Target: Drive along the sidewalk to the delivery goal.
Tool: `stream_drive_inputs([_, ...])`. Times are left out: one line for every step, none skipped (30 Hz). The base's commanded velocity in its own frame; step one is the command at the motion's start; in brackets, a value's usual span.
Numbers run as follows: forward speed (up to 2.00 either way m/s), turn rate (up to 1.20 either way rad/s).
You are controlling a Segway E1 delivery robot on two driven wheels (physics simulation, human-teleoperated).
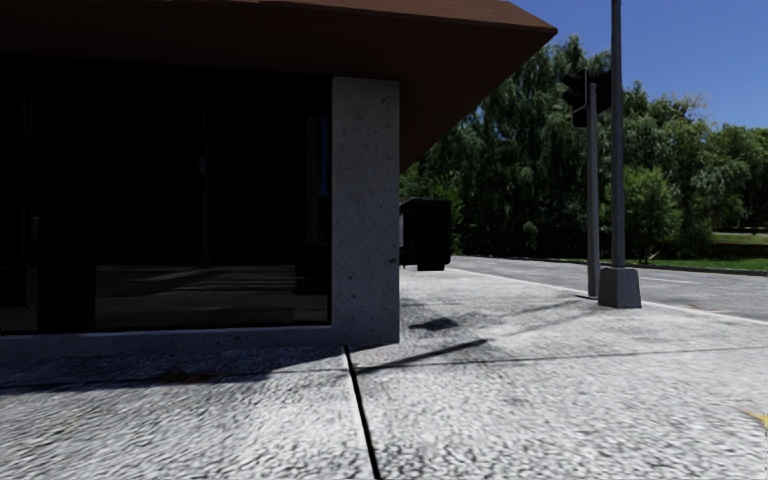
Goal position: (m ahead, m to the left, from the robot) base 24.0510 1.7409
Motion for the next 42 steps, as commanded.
stream_drive_inputs([1.37,-0.41])
stream_drive_inputs([1.35,-0.46])
stream_drive_inputs([1.35,-0.46])
stream_drive_inputs([1.34,-0.47])
stream_drive_inputs([1.34,-0.47])
stream_drive_inputs([1.34,-0.47])
stream_drive_inputs([1.34,-0.47])
stream_drive_inputs([1.33,-0.47])
stream_drive_inputs([1.33,-0.47])
stream_drive_inputs([1.33,-0.47])
stream_drive_inputs([1.32,-0.47])
stream_drive_inputs([1.32,-0.47])
stream_drive_inputs([1.32,-0.47])
stream_drive_inputs([1.32,-0.47])
stream_drive_inputs([1.32,-0.47])
stream_drive_inputs([1.32,-0.47])
stream_drive_inputs([1.32,-0.47])
stream_drive_inputs([1.32,-0.47])
stream_drive_inputs([1.32,-0.47])
stream_drive_inputs([1.32,-0.47])
stream_drive_inputs([1.32,-0.47])
stream_drive_inputs([1.32,-0.47])
stream_drive_inputs([1.32,-0.47])
stream_drive_inputs([1.32,-0.47])
stream_drive_inputs([1.32,-0.47])
stream_drive_inputs([1.32,-0.43])
stream_drive_inputs([1.32,-0.32])
stream_drive_inputs([1.32,-0.32])
stream_drive_inputs([1.32,0.00])
stream_drive_inputs([1.32,0.00])
stream_drive_inputs([1.32,0.00])
stream_drive_inputs([1.32,0.00])
stream_drive_inputs([1.32,0.00])
stream_drive_inputs([1.33,0.00])
stream_drive_inputs([1.33,0.00])
stream_drive_inputs([1.58,0.00])
stream_drive_inputs([2.00,0.00])
stream_drive_inputs([2.00,0.00])
stream_drive_inputs([2.00,0.00])
stream_drive_inputs([2.00,0.00])
stream_drive_inputs([2.00,0.00])
stream_drive_inputs([2.00,0.00])
